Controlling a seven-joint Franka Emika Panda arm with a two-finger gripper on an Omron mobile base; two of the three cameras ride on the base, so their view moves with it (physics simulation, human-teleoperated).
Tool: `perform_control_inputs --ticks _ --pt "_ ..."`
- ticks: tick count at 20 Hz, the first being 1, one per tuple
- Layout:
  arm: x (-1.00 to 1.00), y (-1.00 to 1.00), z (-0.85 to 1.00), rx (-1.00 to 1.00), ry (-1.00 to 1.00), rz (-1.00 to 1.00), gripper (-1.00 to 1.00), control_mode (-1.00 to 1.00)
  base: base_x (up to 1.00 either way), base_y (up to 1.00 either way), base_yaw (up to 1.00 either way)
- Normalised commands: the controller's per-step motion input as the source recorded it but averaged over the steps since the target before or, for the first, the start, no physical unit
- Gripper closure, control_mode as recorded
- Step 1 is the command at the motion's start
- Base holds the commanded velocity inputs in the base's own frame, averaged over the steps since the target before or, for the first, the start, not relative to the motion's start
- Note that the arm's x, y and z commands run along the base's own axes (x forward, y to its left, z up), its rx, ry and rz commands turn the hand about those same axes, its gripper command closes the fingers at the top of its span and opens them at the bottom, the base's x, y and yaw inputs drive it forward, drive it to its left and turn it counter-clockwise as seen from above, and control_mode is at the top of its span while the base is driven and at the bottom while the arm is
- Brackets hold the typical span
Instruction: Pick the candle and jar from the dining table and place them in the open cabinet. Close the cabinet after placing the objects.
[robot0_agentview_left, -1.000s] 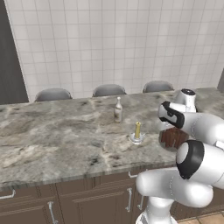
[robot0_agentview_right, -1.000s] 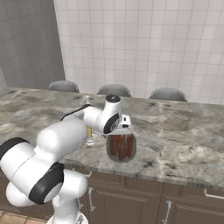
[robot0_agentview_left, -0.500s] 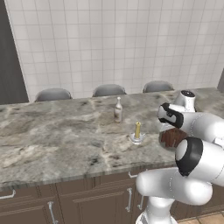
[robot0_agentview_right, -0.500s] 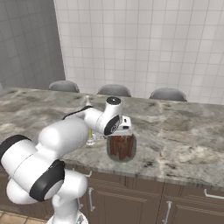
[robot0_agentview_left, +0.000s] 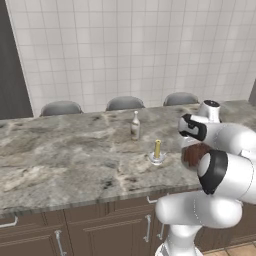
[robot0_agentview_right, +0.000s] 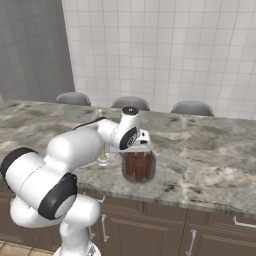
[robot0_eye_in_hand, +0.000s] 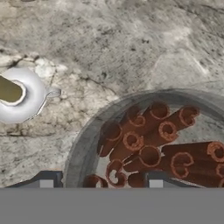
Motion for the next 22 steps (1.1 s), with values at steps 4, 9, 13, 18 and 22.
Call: perform_control_inputs --ticks 4,9,13,18,22 --pt "-0.02 0.0 -0.53 0.0 0.0 0.06 1.0 -1.0 0.0 0.0 0.0" --pt "-0.07 0.04 -0.43 0.0 0.0 0.13 1.0 -1.0 0.0 0.0 0.0" --pt "-0.39 0.0 -0.04 0.0 -0.06 0.18 1.0 -1.0 0.0 0.0 0.0" --pt "-0.57 0.0 0.39 -0.02 -0.16 0.15 1.0 -1.0 0.0 0.0 0.0" --pt "-0.35 0.02 0.55 -0.02 -0.14 0.14 1.0 -1.0 0.0 0.0 0.0"
